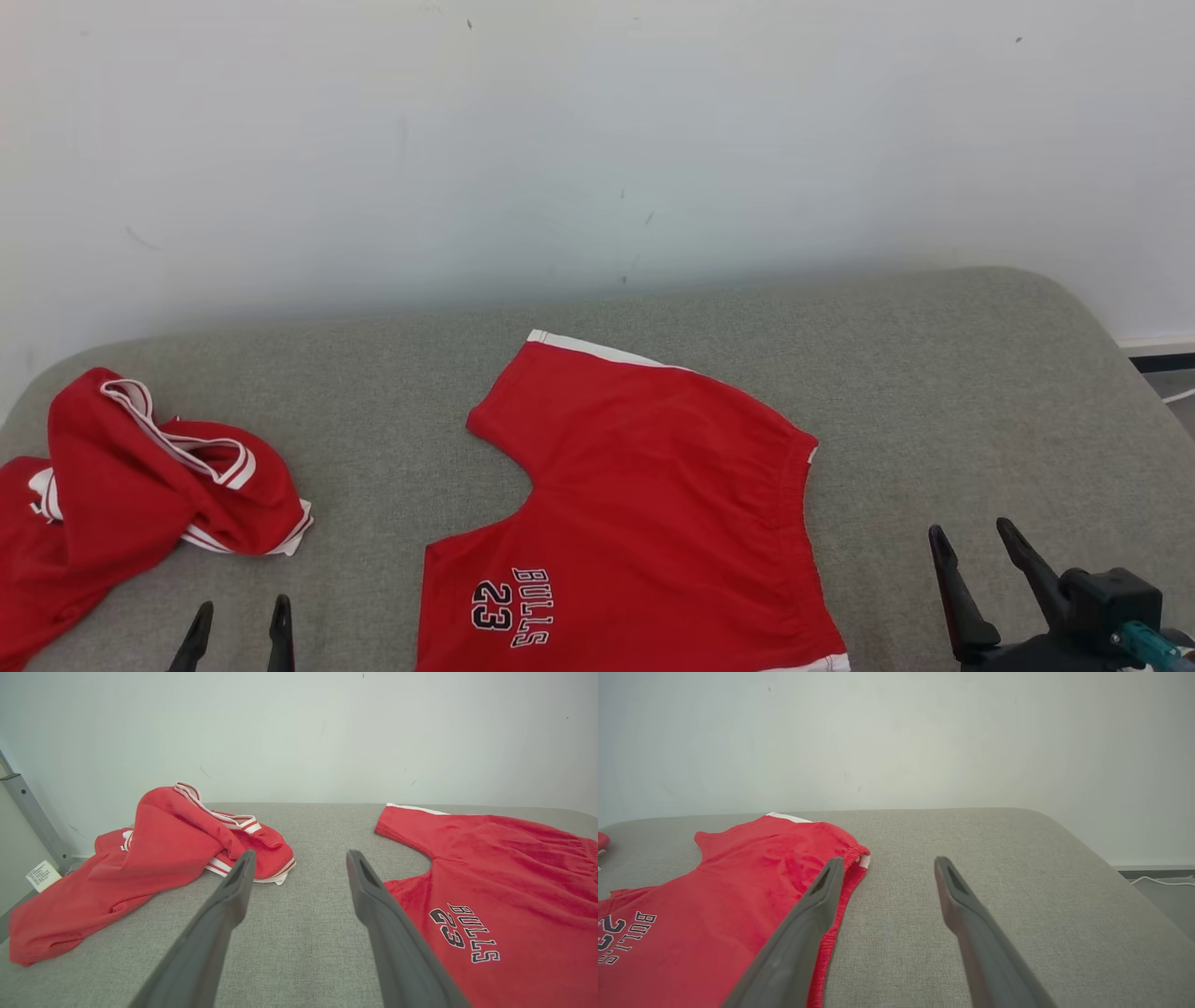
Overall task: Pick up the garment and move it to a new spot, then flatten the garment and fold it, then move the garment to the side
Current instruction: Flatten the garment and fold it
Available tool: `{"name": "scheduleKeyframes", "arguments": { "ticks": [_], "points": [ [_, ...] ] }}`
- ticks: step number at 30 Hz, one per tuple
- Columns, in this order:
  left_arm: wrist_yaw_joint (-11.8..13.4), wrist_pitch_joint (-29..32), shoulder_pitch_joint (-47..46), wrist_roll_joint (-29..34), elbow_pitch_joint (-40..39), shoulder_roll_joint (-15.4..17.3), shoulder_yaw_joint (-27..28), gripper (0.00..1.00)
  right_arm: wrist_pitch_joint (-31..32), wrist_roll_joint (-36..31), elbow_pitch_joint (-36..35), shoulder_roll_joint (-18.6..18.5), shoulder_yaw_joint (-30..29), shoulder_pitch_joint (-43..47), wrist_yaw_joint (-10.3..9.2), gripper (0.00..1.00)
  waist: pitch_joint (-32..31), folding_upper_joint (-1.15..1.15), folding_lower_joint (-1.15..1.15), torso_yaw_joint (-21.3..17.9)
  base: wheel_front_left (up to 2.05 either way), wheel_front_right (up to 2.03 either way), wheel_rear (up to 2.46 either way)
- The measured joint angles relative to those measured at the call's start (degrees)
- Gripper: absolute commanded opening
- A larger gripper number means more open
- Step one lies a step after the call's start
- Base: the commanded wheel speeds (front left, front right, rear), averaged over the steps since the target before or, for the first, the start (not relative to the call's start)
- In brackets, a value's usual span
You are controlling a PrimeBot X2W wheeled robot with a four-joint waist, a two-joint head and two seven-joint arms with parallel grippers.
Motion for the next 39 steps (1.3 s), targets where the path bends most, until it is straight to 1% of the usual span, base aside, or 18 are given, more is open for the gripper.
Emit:
{"name": "scheduleKeyframes", "arguments": {
  "ticks": [39],
  "points": [
    [0.0, 3.0, 2.0, 0.1, -2.2, -0.1, 0.7, 1.0, 1.3, 0.0, -1.2, 0.1, -0.6, 1.3, 0.0, 1.0, -0.3, 0.0, 0.0, 0.7, 0.0, 0.0, 0.0]
  ]
}}
